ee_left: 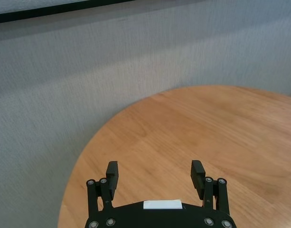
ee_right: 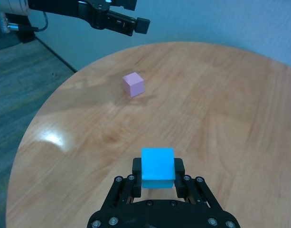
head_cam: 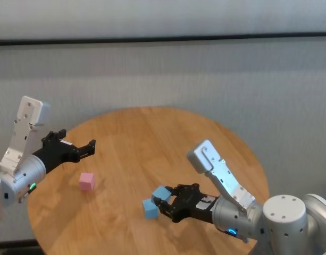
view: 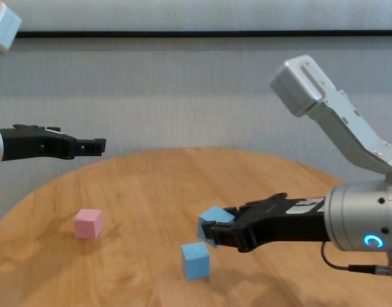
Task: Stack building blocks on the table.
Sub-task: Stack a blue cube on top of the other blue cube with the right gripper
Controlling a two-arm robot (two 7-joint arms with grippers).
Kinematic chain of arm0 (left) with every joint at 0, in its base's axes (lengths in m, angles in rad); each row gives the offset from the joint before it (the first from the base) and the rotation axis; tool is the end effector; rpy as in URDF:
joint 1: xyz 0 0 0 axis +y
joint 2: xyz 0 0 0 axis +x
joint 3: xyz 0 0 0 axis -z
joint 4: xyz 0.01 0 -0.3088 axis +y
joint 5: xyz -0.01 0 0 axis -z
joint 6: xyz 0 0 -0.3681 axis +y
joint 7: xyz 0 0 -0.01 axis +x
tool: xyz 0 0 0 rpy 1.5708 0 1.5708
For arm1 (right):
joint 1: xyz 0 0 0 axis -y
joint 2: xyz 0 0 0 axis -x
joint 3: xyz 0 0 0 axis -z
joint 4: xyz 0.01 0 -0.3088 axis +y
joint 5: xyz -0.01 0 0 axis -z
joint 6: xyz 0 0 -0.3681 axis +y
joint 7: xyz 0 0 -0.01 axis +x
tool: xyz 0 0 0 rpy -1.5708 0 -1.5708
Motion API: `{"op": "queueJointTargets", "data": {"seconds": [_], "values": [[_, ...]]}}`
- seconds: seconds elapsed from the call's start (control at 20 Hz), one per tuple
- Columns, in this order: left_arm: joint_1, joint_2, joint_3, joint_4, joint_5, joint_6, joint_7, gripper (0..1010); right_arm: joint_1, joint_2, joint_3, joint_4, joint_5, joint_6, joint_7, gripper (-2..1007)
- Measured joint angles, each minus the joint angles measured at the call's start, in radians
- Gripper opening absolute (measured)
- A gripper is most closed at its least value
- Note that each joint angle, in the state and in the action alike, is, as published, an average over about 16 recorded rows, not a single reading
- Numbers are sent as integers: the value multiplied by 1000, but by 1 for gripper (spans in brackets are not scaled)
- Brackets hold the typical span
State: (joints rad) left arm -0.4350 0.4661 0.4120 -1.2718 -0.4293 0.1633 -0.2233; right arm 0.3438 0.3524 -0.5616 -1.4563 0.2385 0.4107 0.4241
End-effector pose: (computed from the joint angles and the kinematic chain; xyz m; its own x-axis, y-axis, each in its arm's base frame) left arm 0.4957 0.0616 -0.2676 0.4195 0.9024 0.0986 -0.8947 0.3926 0.2132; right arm 0.4444 0.0661 -0.2805 0.7578 -0.6502 0.0549 0.6028 0.6654 -0.4403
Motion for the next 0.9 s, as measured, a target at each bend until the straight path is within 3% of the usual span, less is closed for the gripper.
{"op": "queueJointTargets", "data": {"seconds": [0.5,0.9], "values": [[0,0,0,0,0,0,0,1003,24,-22,-21,14,-24,54,16,369],[0,0,0,0,0,0,0,1003,36,-42,-25,39,-39,71,19,369]]}}
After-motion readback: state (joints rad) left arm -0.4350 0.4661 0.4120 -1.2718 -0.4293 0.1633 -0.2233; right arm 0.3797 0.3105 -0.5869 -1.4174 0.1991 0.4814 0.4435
